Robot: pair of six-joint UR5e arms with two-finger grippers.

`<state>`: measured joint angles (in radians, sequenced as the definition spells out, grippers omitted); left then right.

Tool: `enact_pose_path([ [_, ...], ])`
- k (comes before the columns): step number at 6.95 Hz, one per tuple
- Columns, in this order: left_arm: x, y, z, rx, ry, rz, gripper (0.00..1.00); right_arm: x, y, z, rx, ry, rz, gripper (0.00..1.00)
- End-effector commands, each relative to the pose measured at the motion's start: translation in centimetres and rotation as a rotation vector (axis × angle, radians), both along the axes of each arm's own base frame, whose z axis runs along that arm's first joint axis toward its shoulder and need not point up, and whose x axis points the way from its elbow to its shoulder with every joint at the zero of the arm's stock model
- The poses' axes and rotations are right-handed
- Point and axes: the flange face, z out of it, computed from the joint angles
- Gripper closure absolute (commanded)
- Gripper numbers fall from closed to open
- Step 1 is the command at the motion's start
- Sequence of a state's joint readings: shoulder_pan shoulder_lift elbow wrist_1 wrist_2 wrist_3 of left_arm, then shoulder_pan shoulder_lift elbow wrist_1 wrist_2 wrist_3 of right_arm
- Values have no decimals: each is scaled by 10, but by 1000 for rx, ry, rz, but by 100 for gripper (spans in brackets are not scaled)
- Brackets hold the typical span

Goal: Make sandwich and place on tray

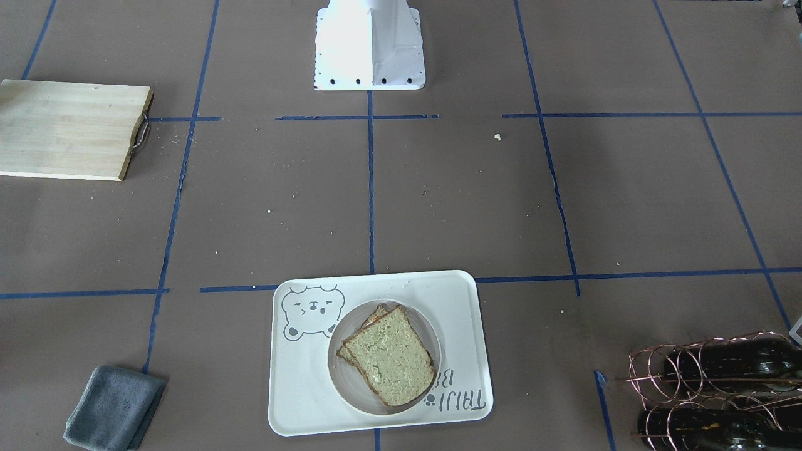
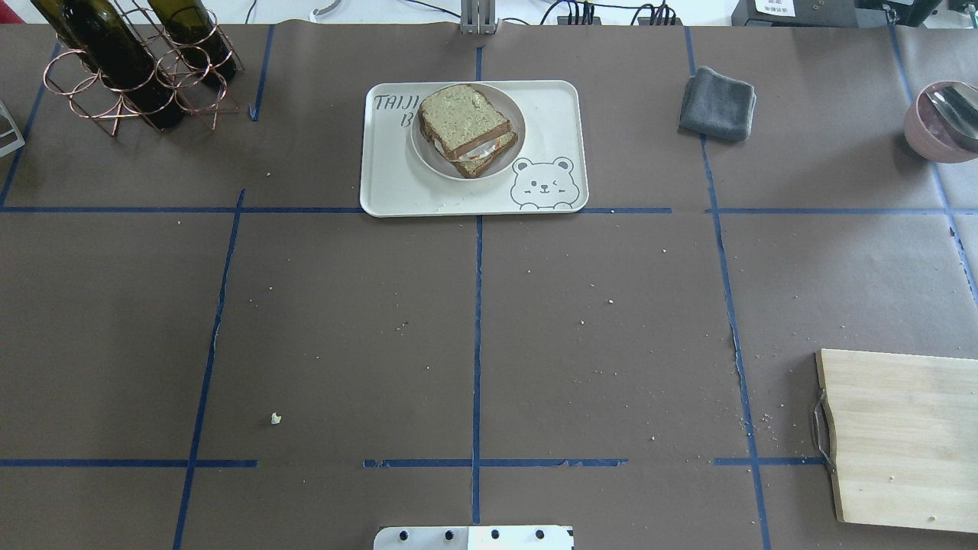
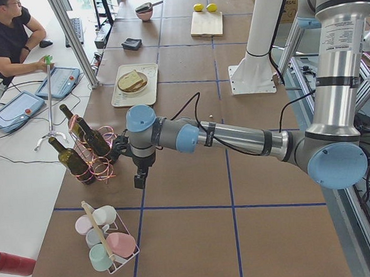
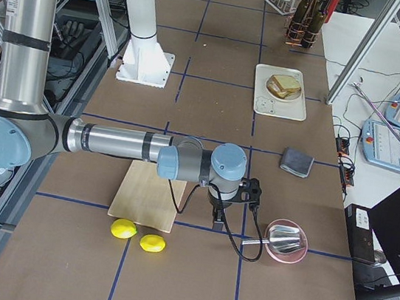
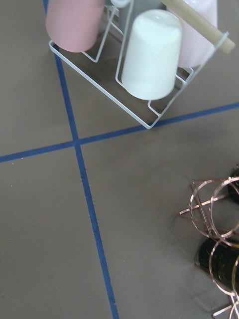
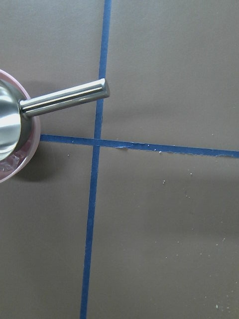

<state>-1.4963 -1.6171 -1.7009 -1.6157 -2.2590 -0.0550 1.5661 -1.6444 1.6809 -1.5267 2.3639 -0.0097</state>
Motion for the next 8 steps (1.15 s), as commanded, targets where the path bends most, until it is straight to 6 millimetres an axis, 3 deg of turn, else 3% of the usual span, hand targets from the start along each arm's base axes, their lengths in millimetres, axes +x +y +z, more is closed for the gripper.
enact_pose_path([
  [1, -22, 9, 17, -149, -9, -41, 0, 0, 1, 4, -13, -5, 1, 0],
  [2, -25, 15, 26, -159, -6, -35, 0, -2, 2, 4, -21, -32, -1, 0],
  [5, -19, 23, 81, -171, 79, 99, 0, -4, 5, 5, -33, -67, -3, 0],
  [8, -19, 24, 78, -164, 90, 98, 0, -4, 6, 7, -36, -67, -3, 0],
])
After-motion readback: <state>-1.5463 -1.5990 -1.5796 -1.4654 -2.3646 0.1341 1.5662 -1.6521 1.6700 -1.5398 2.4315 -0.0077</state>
